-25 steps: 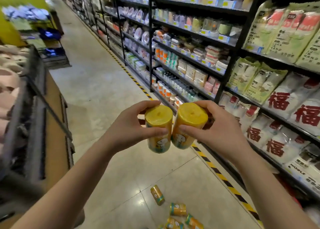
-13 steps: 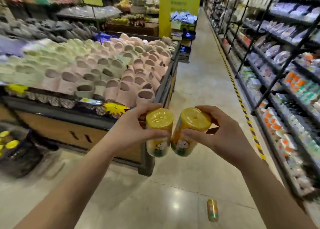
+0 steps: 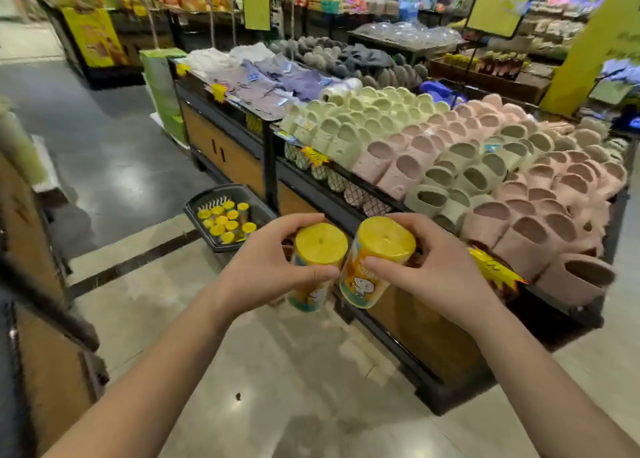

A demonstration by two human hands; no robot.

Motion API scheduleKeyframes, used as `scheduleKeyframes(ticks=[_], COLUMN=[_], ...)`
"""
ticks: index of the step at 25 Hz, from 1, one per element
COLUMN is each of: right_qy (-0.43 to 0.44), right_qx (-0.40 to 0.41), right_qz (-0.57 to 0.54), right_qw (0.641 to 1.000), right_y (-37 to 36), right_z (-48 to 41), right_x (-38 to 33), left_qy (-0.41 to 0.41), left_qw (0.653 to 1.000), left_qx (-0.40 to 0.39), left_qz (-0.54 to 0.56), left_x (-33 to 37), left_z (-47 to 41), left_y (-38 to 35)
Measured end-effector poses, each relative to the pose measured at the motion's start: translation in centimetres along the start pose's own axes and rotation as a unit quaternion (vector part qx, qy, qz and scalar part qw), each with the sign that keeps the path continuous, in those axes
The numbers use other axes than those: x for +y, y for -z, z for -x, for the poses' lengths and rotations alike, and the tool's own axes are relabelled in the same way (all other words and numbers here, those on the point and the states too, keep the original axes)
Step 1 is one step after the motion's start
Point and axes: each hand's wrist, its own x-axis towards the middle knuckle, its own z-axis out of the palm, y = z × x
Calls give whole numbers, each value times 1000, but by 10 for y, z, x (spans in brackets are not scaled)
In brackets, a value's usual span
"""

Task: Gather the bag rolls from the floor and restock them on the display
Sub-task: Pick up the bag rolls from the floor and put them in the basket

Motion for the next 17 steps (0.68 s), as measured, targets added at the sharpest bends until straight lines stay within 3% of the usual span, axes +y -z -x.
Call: scheduleKeyframes(ticks=[8,17], right_qy=[78,130], right_qx=[-135,-227], right_qz=[14,53], right_qw=[988,964], right_y=[-139,-229], right_z=[-169,-435], right_x=[-39,-37], left_qy=[81,132], left_qw=[988,973], left_qx=[120,180], left_qz=[-51,-64], left_x=[-104,-205], left_z=[-47,-232], left_y=[131,234])
